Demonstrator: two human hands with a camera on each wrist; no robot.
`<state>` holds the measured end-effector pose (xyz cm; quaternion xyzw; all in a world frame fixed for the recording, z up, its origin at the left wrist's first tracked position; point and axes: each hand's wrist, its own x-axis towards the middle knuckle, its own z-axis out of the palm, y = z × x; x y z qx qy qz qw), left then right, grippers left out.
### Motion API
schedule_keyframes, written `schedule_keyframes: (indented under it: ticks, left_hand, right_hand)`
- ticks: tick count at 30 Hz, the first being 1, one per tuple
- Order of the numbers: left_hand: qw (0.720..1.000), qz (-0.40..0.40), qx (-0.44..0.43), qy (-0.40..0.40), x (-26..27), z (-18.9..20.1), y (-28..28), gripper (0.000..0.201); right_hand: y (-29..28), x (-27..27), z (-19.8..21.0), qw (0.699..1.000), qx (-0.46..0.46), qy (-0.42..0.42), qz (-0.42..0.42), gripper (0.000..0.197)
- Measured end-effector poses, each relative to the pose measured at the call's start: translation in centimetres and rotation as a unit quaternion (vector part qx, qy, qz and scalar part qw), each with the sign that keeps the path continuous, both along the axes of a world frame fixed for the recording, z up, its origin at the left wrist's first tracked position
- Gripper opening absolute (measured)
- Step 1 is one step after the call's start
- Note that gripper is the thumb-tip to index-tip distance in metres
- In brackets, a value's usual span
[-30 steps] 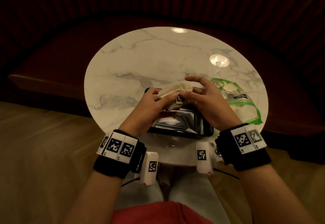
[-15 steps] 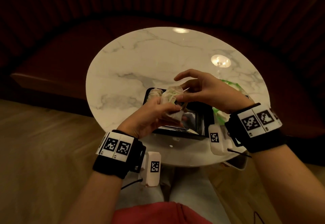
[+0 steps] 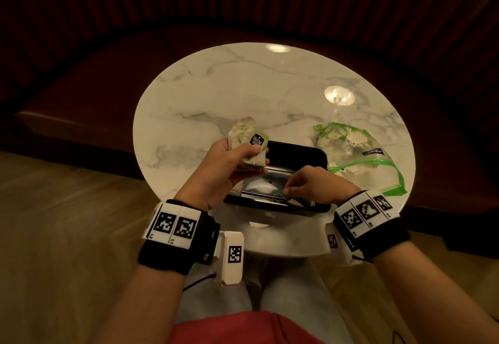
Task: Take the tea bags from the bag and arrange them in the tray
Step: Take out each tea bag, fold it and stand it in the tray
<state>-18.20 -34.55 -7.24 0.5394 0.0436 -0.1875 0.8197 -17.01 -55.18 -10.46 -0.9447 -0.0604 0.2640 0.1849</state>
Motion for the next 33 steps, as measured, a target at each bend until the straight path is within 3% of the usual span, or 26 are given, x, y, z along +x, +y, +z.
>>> schedule_keyframes:
  ticks: [5,12,24,29,33]
  left_hand:
    - [1.000,0.013,0.008,0.017,-0.1,-0.4,0.1,0.008]
    - [0.999,0.035,0.001,0.042,0.0,-0.8,0.2,0.007]
    - [0.995,0.041,0.028,0.088,-0.3,-1.7,0.1,0.020]
    - [0.995,0.052,0.041,0.077,-0.3,-1.8,0.1,0.018]
    - [0.997,0.056,0.039,0.048,-0.1,-1.8,0.2,0.021]
  right_hand:
    - [0.3,0.2,0.1,0.999,-0.042,0.017,-0.022,0.040]
    - [0.2,-1.7,0.9,0.998,-0.017,0.056,0.011,0.037]
    - [-0.6,-2.1,0.1,0.991,0.130,-0.010,-0.023,0.024]
    - [-0.9,-2.2,1.8,0.971,0.226,-0.056,-0.046,0.016]
    - [-0.7,-2.2,4.8,0.936,0.334,-0.076,-0.079,0.021]
